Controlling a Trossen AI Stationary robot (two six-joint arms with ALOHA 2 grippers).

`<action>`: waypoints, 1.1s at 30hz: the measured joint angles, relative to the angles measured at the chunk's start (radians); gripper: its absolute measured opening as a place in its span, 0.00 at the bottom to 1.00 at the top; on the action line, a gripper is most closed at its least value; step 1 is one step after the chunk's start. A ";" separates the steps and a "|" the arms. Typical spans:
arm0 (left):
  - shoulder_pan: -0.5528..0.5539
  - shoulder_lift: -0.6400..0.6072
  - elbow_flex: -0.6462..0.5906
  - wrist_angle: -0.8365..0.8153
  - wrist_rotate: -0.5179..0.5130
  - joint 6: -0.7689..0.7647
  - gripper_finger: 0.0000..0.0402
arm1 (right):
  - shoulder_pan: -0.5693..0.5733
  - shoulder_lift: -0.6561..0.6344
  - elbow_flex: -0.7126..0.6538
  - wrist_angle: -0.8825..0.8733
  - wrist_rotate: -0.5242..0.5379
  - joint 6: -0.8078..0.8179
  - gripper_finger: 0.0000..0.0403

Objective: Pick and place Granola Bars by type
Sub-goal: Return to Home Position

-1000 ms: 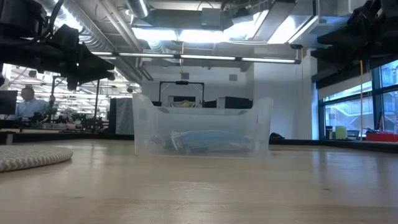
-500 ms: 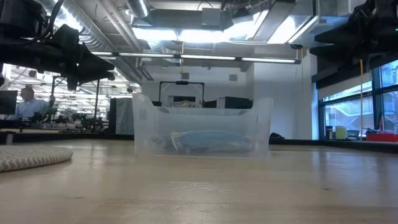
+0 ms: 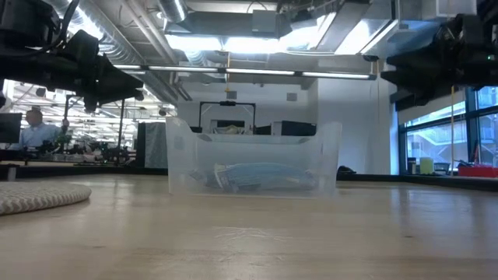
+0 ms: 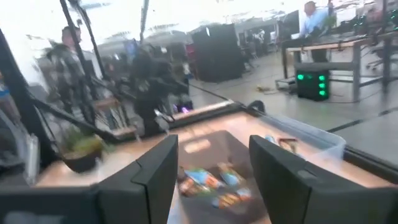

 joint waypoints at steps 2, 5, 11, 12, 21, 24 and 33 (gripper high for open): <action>0.000 0.000 0.000 0.000 0.000 0.000 0.41 | 0.000 0.001 0.000 -0.036 0.027 -0.018 0.50; 0.000 0.000 0.000 0.000 0.000 0.000 0.41 | 0.000 0.005 0.000 -0.054 0.086 -0.011 0.50; 0.000 0.000 0.000 0.000 0.000 0.000 0.41 | 0.000 0.010 0.000 -0.052 0.104 -0.066 0.50; 0.000 0.000 0.000 0.000 0.000 0.000 0.41 | 0.000 0.010 0.000 -0.052 0.104 -0.058 0.50; 0.000 0.000 0.000 0.000 0.000 0.000 0.40 | 0.000 0.010 0.000 -0.052 0.104 -0.042 0.50; 0.000 0.000 0.000 0.000 0.000 0.000 0.40 | 0.000 0.010 0.000 -0.052 0.104 -0.041 0.50; 0.000 0.000 0.000 0.000 0.000 0.000 0.41 | 0.000 0.010 0.000 -0.052 0.104 -0.041 0.50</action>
